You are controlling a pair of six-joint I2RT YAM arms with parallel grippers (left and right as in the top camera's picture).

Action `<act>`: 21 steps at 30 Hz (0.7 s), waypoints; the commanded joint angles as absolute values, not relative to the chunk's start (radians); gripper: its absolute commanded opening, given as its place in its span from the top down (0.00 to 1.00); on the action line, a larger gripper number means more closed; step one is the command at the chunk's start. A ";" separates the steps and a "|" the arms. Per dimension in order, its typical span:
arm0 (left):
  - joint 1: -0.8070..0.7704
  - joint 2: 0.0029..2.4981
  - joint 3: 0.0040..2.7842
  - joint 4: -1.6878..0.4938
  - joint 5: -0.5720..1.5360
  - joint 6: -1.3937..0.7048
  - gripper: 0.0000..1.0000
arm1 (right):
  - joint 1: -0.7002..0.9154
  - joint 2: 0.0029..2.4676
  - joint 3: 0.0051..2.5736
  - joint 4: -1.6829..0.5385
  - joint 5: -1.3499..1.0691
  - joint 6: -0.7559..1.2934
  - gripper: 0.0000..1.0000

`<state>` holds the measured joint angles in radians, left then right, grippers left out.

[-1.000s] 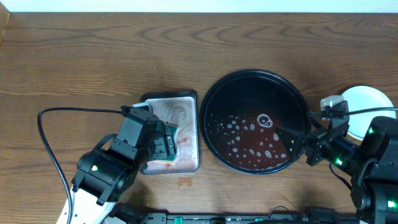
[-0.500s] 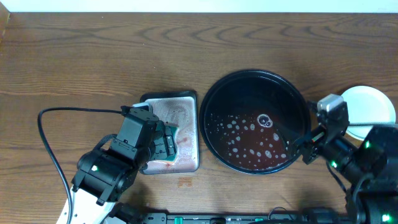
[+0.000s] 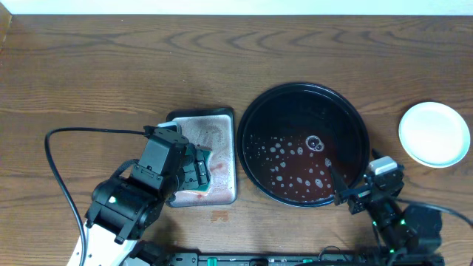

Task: Clean dirty plates on tray and stack at the side

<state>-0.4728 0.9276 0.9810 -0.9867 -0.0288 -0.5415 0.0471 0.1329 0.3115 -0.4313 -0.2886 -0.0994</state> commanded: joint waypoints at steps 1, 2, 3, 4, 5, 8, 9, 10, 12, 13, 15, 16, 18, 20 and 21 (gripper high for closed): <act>-0.470 0.928 0.987 -0.989 -0.030 -0.532 0.17 | 0.046 0.046 0.223 -0.383 -0.236 -0.113 0.01; -0.470 0.928 0.987 -0.989 -0.030 -0.532 0.16 | 0.046 0.021 0.197 -0.369 -0.236 -0.113 0.01; -0.470 0.928 0.987 -0.989 -0.030 -0.532 0.17 | 0.045 0.001 0.175 -0.353 -0.236 -0.113 0.01; -0.470 0.928 0.987 -0.988 -0.030 -0.532 0.16 | 0.046 0.007 0.153 -0.321 -0.236 -0.113 0.01; -0.470 0.928 0.987 -0.989 -0.030 -0.532 0.16 | 0.045 0.009 0.133 -0.292 -0.237 -0.113 0.01; -0.470 0.928 0.987 -0.989 -0.030 -0.532 0.16 | 0.046 0.005 0.083 -0.202 -0.237 -0.113 0.01; -0.470 0.928 0.987 -0.989 -0.030 -0.532 0.17 | 0.046 0.005 0.069 -0.176 -0.237 -0.113 0.01; -0.470 0.928 0.987 -0.989 -0.030 -0.532 0.16 | 0.046 0.005 0.052 -0.143 -0.237 -0.113 0.01; -0.470 0.928 0.987 -0.989 -0.030 -0.532 0.16 | 0.046 0.005 0.010 -0.062 -0.236 -0.113 0.01; -0.470 0.928 0.987 -0.989 -0.030 -0.532 0.17 | 0.046 0.005 0.005 -0.045 -0.236 -0.114 0.01; -0.470 0.928 0.987 -0.989 -0.030 -0.532 0.17 | 0.046 0.005 0.005 -0.042 -0.236 -0.114 0.01; -0.470 0.928 0.987 -0.989 -0.030 -0.532 0.17 | 0.046 0.005 0.005 -0.044 -0.236 -0.113 0.01; -0.470 0.928 0.987 -0.989 -0.030 -0.532 0.17 | 0.047 0.005 0.005 -0.047 -0.237 -0.113 0.01; -0.470 0.928 0.987 -0.989 -0.030 -0.532 0.16 | 0.047 0.005 0.005 -0.049 -0.237 -0.113 0.01; -0.470 0.928 0.987 -0.989 -0.030 -0.532 0.16 | 0.047 0.005 0.005 -0.049 -0.237 -0.113 0.01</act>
